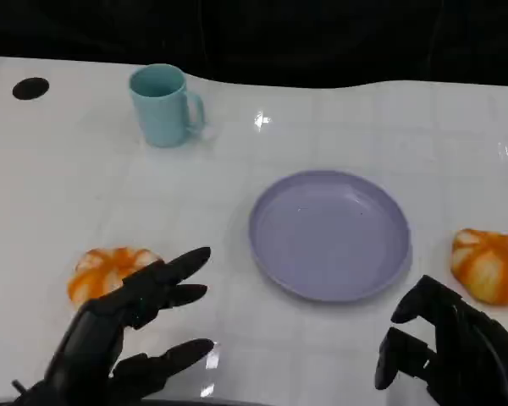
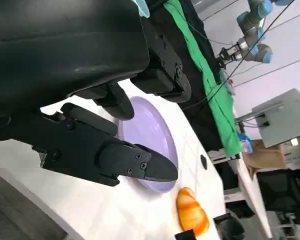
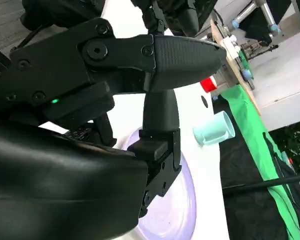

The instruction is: Grasp the bread from the table and place it into the plate.

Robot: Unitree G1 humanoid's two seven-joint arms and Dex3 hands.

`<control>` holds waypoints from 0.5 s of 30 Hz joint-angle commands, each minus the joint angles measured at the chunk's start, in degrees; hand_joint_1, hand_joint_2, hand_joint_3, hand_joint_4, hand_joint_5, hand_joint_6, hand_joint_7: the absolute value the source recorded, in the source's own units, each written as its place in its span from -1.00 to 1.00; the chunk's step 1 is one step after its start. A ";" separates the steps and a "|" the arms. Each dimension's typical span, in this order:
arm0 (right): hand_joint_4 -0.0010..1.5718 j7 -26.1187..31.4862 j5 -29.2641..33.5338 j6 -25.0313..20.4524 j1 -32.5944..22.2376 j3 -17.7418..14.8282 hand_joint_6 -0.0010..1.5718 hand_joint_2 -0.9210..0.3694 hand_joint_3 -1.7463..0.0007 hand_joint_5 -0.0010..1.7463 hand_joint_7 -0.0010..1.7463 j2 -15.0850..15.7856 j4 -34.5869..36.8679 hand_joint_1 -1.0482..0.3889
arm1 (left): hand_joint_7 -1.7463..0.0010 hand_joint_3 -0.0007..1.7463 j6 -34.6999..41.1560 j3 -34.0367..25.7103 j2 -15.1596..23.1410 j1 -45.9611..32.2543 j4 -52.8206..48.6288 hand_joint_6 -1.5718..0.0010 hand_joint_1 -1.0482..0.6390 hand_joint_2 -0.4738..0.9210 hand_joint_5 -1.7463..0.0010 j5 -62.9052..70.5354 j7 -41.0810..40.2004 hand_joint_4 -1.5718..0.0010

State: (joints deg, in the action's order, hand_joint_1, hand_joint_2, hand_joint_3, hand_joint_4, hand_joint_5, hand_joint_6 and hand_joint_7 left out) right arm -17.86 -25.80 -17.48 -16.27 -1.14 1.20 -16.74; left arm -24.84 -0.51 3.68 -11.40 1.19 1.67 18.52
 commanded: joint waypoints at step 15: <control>-0.05 0.57 0.18 0.32 -0.19 -0.13 -0.40 -1.00 0.41 1.00 1.00 0.29 -0.49 -0.28 | 1.00 -0.95 -0.53 1.02 7.23 -0.41 6.53 0.63 -0.35 1.00 0.57 18.28 -10.97 0.76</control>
State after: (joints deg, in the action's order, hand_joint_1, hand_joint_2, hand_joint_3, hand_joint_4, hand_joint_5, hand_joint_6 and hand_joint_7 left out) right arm -17.77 -25.79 -17.46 -16.46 -0.93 1.13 -16.77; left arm -24.99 0.58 9.32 -12.09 6.76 17.91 9.39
